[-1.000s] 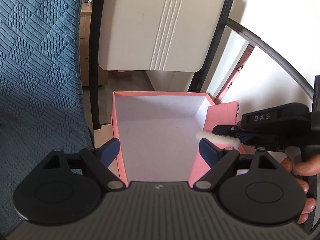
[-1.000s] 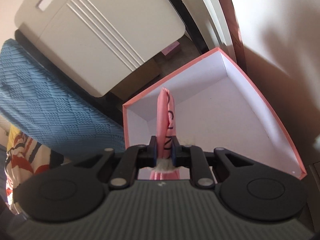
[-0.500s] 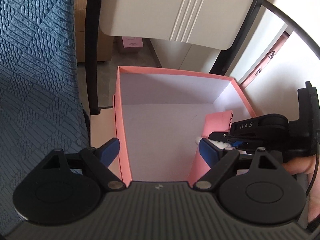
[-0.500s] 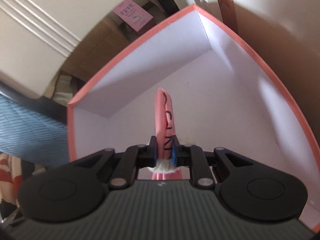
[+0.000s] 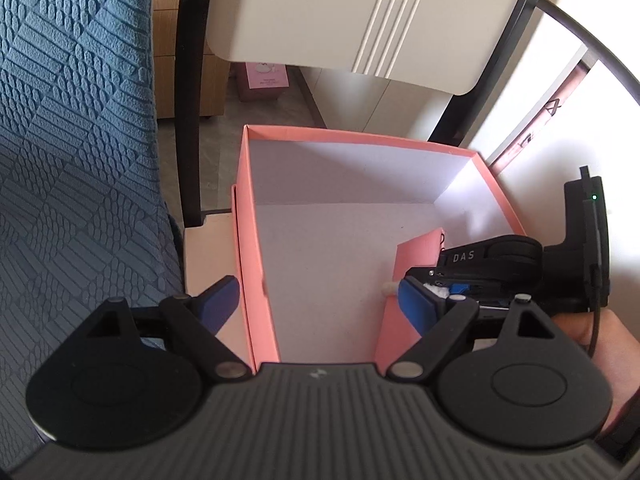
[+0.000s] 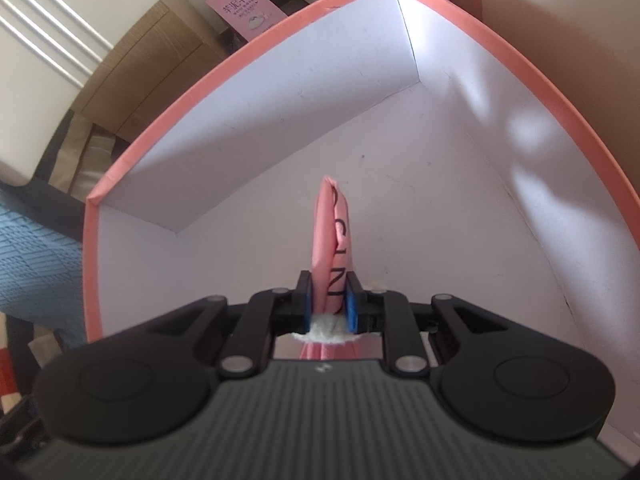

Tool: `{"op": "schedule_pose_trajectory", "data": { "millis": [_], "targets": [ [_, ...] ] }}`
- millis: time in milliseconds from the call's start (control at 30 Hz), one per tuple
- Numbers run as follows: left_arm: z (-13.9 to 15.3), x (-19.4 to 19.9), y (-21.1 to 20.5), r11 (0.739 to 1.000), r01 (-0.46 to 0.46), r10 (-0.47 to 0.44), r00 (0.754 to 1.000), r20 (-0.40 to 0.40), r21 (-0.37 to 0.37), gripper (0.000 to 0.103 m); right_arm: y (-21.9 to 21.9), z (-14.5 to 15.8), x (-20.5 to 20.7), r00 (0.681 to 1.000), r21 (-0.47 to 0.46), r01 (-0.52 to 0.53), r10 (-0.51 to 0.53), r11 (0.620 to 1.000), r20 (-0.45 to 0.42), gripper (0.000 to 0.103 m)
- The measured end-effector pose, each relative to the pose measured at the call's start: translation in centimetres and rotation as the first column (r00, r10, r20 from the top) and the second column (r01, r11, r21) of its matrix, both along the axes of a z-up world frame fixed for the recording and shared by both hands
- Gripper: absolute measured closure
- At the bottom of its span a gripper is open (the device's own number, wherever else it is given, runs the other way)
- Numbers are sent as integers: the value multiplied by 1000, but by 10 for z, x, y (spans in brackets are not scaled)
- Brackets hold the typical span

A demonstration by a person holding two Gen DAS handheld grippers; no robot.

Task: Organize objects
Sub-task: 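Carry the tied pink band into the pink shoebox with the right gripper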

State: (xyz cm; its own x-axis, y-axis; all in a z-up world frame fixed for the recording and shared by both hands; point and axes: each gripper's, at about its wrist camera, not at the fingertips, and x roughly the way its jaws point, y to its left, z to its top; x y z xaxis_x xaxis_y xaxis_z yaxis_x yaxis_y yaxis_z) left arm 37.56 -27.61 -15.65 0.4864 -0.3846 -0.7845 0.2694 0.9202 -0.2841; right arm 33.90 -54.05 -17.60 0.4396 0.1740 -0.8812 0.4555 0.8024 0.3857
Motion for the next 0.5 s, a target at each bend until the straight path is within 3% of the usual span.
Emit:
{"op": "schedule_pose_trajectory", "data": {
  "millis": [100,133,167,300,500],
  "targets": [
    [11,-5,3,1000,-2,2,1000,18,-2,14,-1,7,-2,1000,-17,9,-9,1000,3,55],
    [16,-6,4,1000,-3,3,1000,24,-6,14,-2,12,-5,1000,-22,20,-20,1000,10,42],
    [21,-8,5,1000,-6,6,1000,28,-9,14,-3,16,-7,999,-26,32,-32,999,18,37],
    [49,-19,8,999,-5,7,998,58,-31,14,-4,40,-18,997,-46,51,-49,998,59,39],
    [99,-51,17,999,13,-8,990,138,-36,14,9,105,-54,987,-66,36,-25,997,159,39]
  ]
}}
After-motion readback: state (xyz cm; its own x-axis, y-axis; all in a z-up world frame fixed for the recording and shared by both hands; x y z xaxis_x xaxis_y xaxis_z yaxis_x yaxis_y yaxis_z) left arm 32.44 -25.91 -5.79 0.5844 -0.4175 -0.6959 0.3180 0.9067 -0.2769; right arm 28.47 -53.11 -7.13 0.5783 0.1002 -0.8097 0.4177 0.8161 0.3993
